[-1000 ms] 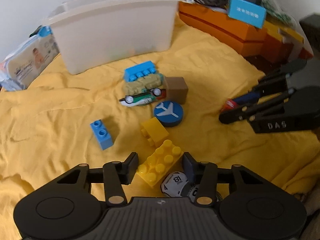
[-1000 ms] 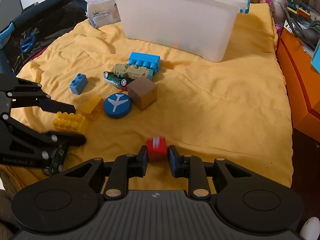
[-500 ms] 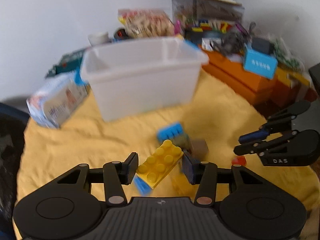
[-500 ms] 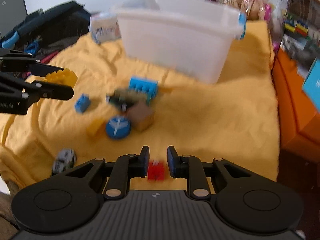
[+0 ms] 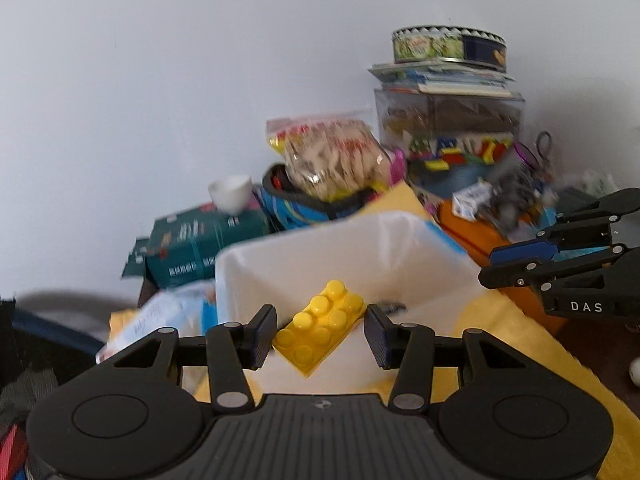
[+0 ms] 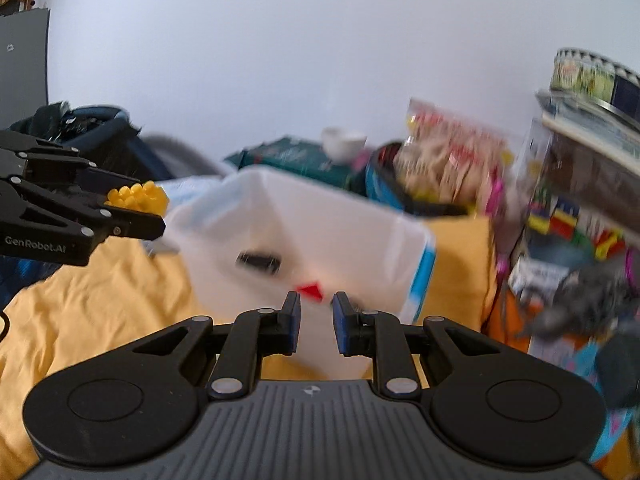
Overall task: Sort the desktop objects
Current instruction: 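Carry the yellow brick and red cube over the white bin and release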
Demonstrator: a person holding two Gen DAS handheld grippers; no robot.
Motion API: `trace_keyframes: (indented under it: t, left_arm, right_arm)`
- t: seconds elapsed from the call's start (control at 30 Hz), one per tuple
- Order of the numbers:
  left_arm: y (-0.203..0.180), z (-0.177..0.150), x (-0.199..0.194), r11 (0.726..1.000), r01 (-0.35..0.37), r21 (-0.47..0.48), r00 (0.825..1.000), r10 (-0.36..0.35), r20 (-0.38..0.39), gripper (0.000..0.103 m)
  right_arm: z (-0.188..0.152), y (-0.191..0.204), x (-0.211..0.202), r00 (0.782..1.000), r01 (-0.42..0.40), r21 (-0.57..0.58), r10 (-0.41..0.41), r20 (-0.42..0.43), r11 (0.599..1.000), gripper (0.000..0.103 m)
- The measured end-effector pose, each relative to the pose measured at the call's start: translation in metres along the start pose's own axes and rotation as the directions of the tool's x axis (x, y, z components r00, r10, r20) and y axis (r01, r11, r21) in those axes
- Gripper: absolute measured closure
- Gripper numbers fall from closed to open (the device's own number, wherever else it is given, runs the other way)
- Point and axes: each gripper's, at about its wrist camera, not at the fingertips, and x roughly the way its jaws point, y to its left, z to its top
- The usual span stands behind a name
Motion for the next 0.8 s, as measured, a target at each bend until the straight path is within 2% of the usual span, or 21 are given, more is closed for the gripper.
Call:
trace_keyframes:
  t: [0.13, 0.23, 0.27, 0.33, 0.4, 0.43, 0.5, 0.53, 0.57, 0.6, 0.7, 0.73, 0.8]
  left_arm:
    - [0.009, 0.015, 0.014, 1.000, 0.013, -0.014, 1.000, -0.013, 0.017, 0.051]
    - [0.009, 0.014, 0.020, 1.000, 0.030, -0.006, 0.999, -0.029, 0.014, 0.051]
    - [0.009, 0.013, 0.023, 0.999, 0.034, -0.001, 0.999, -0.034, 0.008, 0.051]
    - [0.009, 0.010, 0.029, 0.999, 0.039, -0.005, 0.999, -0.039, -0.006, 0.051]
    - [0.010, 0.009, 0.032, 0.999, 0.049, -0.017, 0.999, -0.049, -0.009, 0.051]
    - [0.009, 0.008, 0.032, 0.999, 0.052, -0.017, 0.999, -0.052, -0.008, 0.051]
    - [0.007, 0.007, 0.032, 0.998, 0.061, -0.013, 0.998, -0.061, -0.009, 0.051]
    - [0.005, 0.006, 0.033, 0.998, 0.065, -0.009, 0.998, -0.065, -0.008, 0.051]
    - [0.004, 0.006, 0.033, 0.998, 0.067, -0.005, 0.998, -0.067, -0.011, 0.051]
    - [0.003, 0.005, 0.033, 0.998, 0.069, -0.002, 0.998, -0.069, -0.013, 0.051]
    - [0.001, 0.003, 0.033, 0.998, 0.068, -0.003, 0.998, -0.068, -0.015, 0.051]
    - [0.001, 0.003, 0.033, 0.997, 0.071, 0.000, 0.997, -0.071, -0.017, 0.051]
    - [0.002, 0.003, 0.033, 0.998, 0.068, 0.007, 0.998, -0.068, -0.017, 0.051]
  right_arm:
    - [0.007, -0.002, 0.007, 0.999, -0.029, 0.024, 0.030, -0.020, 0.999, 0.080]
    - [-0.019, 0.005, 0.004, 0.993, -0.067, 0.023, 0.069, -0.099, 0.997, 0.055]
    - [-0.035, 0.009, 0.003, 0.986, -0.076, 0.033, 0.080, -0.145, 0.997, 0.054]
    - [-0.063, 0.016, 0.003, 0.961, -0.110, 0.063, 0.122, -0.249, 0.992, 0.054]
    - [-0.098, 0.026, 0.004, 0.918, -0.152, 0.113, 0.183, -0.351, 0.982, 0.054]
    - [-0.113, 0.031, 0.004, 0.900, -0.161, 0.123, 0.197, -0.389, 0.979, 0.054]
    - [-0.138, 0.039, 0.002, 0.876, -0.147, 0.145, 0.197, -0.440, 0.978, 0.055]
    - [-0.146, 0.039, 0.003, 0.866, -0.145, 0.169, 0.207, -0.455, 0.975, 0.059]
    - [-0.153, 0.039, 0.005, 0.856, -0.138, 0.189, 0.213, -0.472, 0.972, 0.074]
    - [-0.157, 0.041, 0.005, 0.849, -0.132, 0.197, 0.213, -0.484, 0.972, 0.079]
    - [-0.155, 0.042, 0.007, 0.848, -0.121, 0.190, 0.201, -0.490, 0.974, 0.081]
    - [-0.152, 0.044, 0.006, 0.854, -0.120, 0.170, 0.189, -0.485, 0.978, 0.081]
    - [-0.139, 0.047, -0.001, 0.879, -0.116, 0.123, 0.160, -0.448, 0.986, 0.081]
